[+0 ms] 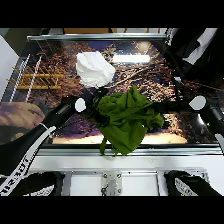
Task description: Fold the clothes and pants, and hang the long-sleeved shirts on hangers.
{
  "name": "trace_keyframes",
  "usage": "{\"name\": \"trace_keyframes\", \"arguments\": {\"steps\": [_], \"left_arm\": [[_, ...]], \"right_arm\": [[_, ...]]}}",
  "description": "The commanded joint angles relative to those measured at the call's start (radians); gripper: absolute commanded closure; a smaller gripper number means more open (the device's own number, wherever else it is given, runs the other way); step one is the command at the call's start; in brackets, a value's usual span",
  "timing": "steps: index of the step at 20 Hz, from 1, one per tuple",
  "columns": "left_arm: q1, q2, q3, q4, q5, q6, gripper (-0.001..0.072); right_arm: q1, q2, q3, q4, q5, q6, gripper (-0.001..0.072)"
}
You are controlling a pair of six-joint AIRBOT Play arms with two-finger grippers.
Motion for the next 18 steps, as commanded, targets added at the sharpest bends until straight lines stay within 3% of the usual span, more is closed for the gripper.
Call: {"name": "trace_keyframes", "arguments": {"steps": [1,4,7,8,9,10,14,18], "left_arm": [[-0.057,-0.001,-0.002,0.146,0.019,0.011,0.0088],[-0.083,-0.009,-0.002,0.236,0.054,-0.011,0.0087],[-0.075,-0.054,-0.002,0.234,0.068,-0.034,0.0089],[-0.074,-0.068,-0.001,0.237,0.068,-0.06,0.0189],[-0.064,-0.07,0.004,0.236,0.063,-0.078,0.0509],[-0.048,-0.065,0.027,0.234,0.04,-0.108,0.0687],[0.037,0.087,0.213,0.18,-0.115,-0.121,0.0694],[0.071,0.308,0.336,-0.097,-0.275,-0.121,0.0695]], "right_arm": [[0.0,0.027,0.044,-0.019,0.056,0.02,0.0702],[0.001,0.026,0.044,-0.018,0.075,0.032,0.0701],[0.002,0.029,0.045,-0.019,0.093,0.032,0.0701],[0.002,0.031,0.049,-0.022,0.103,0.031,0.0702],[0.001,0.034,0.063,-0.032,0.12,0.031,0.0701],[0.001,0.039,0.093,-0.063,0.146,0.031,0.0701],[0.001,0.076,0.3,-0.162,0.34,0.036,0.0702],[0.002,0.166,0.381,-0.162,0.562,0.148,0.0702]]}}
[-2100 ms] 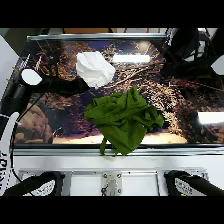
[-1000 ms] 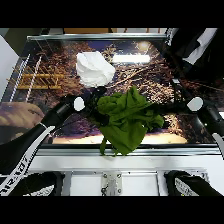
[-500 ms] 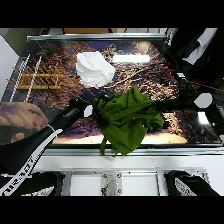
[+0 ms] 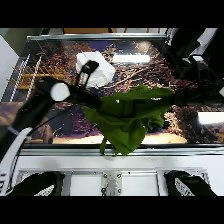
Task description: Fold the clothes and pants, and hang the long-sleeved shirts on hangers.
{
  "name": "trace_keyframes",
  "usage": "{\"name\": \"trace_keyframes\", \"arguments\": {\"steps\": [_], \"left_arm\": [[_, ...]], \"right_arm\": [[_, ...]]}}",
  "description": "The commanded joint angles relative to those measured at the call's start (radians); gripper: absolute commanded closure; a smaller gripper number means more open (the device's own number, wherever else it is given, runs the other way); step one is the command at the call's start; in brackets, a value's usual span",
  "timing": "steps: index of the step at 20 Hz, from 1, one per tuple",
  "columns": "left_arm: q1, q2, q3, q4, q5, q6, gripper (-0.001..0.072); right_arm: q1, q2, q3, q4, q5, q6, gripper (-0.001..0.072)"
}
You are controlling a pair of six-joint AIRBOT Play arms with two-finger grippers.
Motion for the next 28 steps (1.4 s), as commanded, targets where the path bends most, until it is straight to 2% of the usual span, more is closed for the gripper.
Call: {"name": "trace_keyframes", "arguments": {"steps": [1,2,4,7,11,13,16,17,18,19,22,26,28], "left_arm": [[0.017,0.176,0.087,-0.233,-0.158,-0.008,0.0694],[0.007,0.223,0.084,-0.266,-0.18,-0.023,0.0694],[-0.015,0.285,0.084,-0.269,-0.19,-0.105,0.0694],[-0.019,0.273,0.084,-0.266,-0.155,-0.124,0.0694],[0.001,0.059,0.085,-0.269,-0.097,-0.056,0.0694],[0.062,-0.076,0.085,-0.277,-0.019,-0.056,0.0694],[0.162,-0.222,0.085,-0.392,0.1,-0.057,0.0694],[0.193,-0.257,0.085,-0.456,0.114,-0.057,0.0657],[0.222,-0.287,0.085,-0.51,0.114,-0.058,0.0246],[0.241,-0.301,0.085,-0.531,0.101,-0.059,0.011],[0.231,-0.299,0.084,-0.461,0.037,-0.114,0.0111],[0.047,-0.279,0.085,-0.115,0.027,-0.265,0.011],[-0.042,-0.311,0.085,0.006,0.034,-0.344,0.011]], "right_arm": [[0.001,0.081,0.06,-0.02,0.245,0.089,0.0702],[0.001,0.104,0.06,-0.02,0.303,0.113,0.0702],[0.001,0.147,0.06,-0.02,0.385,0.175,0.0702],[0.001,0.164,0.06,-0.014,0.401,0.274,0.0702],[0.002,0.145,0.06,-0.012,0.386,0.329,0.0702],[0.01,0.145,0.06,-0.02,0.351,0.343,0.0703],[0.03,0.127,0.051,-0.02,0.253,0.365,0.0703],[0.039,0.112,0.051,-0.019,0.218,0.372,0.0703],[0.054,0.093,0.051,-0.019,0.184,0.373,0.0703],[0.07,0.071,0.051,-0.019,0.152,0.375,0.0703],[0.121,0.006,0.051,-0.02,0.089,0.388,0.0703],[0.182,-0.029,0.051,-0.019,0.037,0.393,0.0702],[0.195,-0.032,0.051,-0.018,0.029,0.396,0.0703]]}}
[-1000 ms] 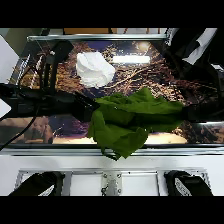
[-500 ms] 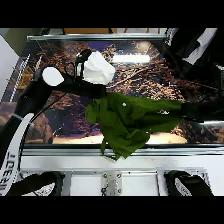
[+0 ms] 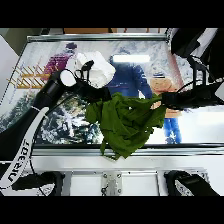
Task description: Fold the clothes and pants, and hang the long-sleeved shirts on hangers.
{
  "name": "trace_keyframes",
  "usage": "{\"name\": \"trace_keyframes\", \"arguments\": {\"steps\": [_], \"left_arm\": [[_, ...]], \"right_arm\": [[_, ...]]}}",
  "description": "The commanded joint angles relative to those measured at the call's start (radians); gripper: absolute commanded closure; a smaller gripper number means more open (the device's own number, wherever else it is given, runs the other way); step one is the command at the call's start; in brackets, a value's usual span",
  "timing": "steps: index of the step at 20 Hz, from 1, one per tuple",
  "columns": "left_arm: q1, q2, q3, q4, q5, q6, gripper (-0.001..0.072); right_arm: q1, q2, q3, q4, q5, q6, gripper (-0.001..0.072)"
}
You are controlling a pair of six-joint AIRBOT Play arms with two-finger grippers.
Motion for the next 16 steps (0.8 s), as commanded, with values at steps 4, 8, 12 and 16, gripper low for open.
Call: {"name": "trace_keyframes", "arguments": {"steps": [4,8,12,16], "left_arm": [[-0.187,-0.132,0.002,0.225,0.084,-0.199,0.0111],[-0.192,-0.183,0.002,0.28,0.113,-0.299,0.011],[-0.193,-0.186,0.002,0.304,0.15,-0.307,0.0251],[-0.164,-0.163,0.002,0.328,0.138,-0.301,0.0694]], "right_arm": [[0.033,-0.017,0.0,0.0,-0.043,0.006,0.0703],[0.033,-0.017,0.0,0.0,-0.042,0.006,0.0702],[0.033,-0.017,0.0,0.0,-0.042,0.006,0.0702],[0.033,-0.017,0.001,-0.015,-0.033,0.006,0.0703]]}}
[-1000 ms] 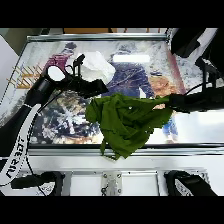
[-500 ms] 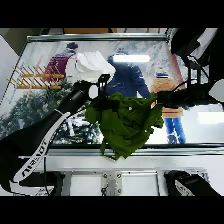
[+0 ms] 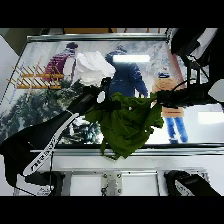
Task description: Fold the clothes and pants, and hang the long-sleeved shirts on hangers.
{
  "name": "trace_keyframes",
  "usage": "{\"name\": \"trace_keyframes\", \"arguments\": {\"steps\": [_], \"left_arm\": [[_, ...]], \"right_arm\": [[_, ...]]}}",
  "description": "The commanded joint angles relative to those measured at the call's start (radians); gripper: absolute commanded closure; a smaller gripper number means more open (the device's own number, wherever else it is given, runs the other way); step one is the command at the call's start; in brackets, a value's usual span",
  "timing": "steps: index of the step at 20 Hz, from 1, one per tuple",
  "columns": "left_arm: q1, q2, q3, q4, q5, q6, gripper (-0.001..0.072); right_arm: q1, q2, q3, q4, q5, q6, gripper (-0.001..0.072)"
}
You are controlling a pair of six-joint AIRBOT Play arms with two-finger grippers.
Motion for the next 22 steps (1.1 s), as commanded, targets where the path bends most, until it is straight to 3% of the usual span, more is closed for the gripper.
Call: {"name": "trace_keyframes", "arguments": {"steps": [1,6,10,13,16,22], "left_arm": [[0.029,0.043,0.001,0.028,-0.018,0.026,0.0694],[0.083,0.32,-0.039,0.019,-0.203,0.246,0.0694],[0.081,0.569,-0.199,-0.017,-0.361,0.266,0.0694],[0.114,0.698,-0.25,-0.091,-0.381,0.266,0.0694],[0.174,0.713,-0.202,-0.205,-0.369,0.327,0.0694],[0.219,0.576,-0.13,-0.219,-0.401,0.371,0.0694]], "right_arm": [[0.001,-0.001,0.003,-0.039,0.043,0.0,0.0703],[0.008,0.005,0.006,-0.164,0.244,0.047,0.0703],[0.15,0.012,0.005,-0.247,0.371,0.133,0.0703],[0.259,0.013,0.005,-0.253,0.378,0.181,0.0703],[0.266,0.008,0.006,-0.254,0.333,0.195,0.0703],[0.26,-0.002,0.006,-0.26,0.28,0.219,0.0703]]}}
